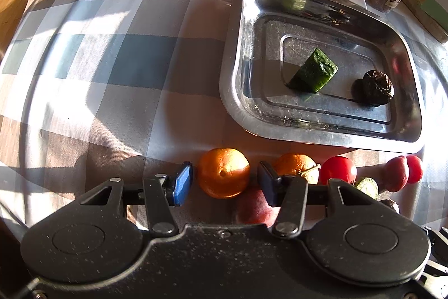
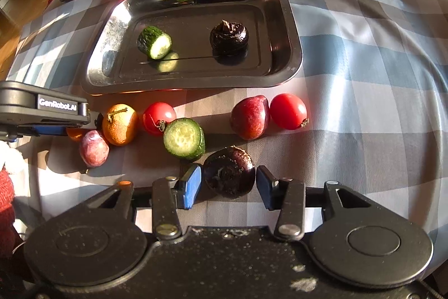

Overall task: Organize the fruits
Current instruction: 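Grasp an orange with the left gripper while the right gripper grasps another passion fruit, then lift the orange and passion fruit and carry both over the steel tray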

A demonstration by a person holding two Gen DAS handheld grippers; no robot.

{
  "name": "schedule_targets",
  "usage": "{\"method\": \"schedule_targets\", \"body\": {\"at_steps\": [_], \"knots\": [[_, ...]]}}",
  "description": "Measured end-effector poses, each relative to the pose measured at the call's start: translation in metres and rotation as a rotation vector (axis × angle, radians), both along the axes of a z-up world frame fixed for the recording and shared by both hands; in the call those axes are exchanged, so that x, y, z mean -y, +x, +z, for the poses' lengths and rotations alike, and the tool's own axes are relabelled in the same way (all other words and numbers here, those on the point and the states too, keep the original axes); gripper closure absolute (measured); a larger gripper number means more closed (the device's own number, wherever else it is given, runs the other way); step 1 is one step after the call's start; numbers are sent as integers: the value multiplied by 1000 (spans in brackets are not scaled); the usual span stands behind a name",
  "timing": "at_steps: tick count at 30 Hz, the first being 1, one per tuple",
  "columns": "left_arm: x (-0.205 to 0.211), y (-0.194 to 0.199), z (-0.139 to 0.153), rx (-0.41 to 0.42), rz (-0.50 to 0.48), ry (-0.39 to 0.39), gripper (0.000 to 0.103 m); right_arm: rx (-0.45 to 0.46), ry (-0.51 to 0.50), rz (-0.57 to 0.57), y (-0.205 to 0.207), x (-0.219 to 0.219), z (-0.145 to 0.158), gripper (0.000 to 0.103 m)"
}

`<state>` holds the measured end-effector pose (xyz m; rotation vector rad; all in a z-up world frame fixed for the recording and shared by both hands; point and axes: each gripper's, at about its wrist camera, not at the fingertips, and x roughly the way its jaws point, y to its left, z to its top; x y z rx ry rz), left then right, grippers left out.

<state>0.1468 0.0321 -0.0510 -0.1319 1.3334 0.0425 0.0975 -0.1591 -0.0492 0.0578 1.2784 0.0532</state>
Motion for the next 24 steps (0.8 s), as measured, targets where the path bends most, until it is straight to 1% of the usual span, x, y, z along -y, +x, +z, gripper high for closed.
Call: {"method": "schedule_targets", "body": {"at_steps": [2, 3, 6, 8, 10, 12, 14, 16, 18, 22, 24], "knots": [[0, 1, -4, -6, -3, 5, 45, -10, 20, -12, 0, 3, -3, 57], [0, 2, -5, -8, -4, 6, 46, -12, 22, -15, 0, 3, -2, 59], [1, 1, -6, -2, -18, 9, 47, -15, 17, -14, -1, 3, -1, 60], [2, -1, -5, 3, -27, 3, 55, -20, 19, -11, -2, 3, 2, 63], [0, -1, -4, 4, -26, -6, 55, -21, 27, -15, -2, 3, 6, 68], [-2, -2, -4, 1, -17, -18, 55, -22, 36, -19, -3, 5, 11, 78], [-2, -3, -3, -1, -16, -20, 55, -28, 49, -23, -3, 8, 13, 80], [-3, -5, -2, -5, -14, -17, 55, -38, 55, -32, -4, 11, 14, 81], [-4, -6, 0, -6, -10, -23, 55, -48, 82, -55, -3, 19, 15, 81], [-5, -12, 12, 8, -4, -21, 55, -69, 153, -134, -5, 41, 18, 80], [-4, -15, 20, 21, -8, -29, 55, -68, 164, -159, -6, 49, 20, 80]]}}
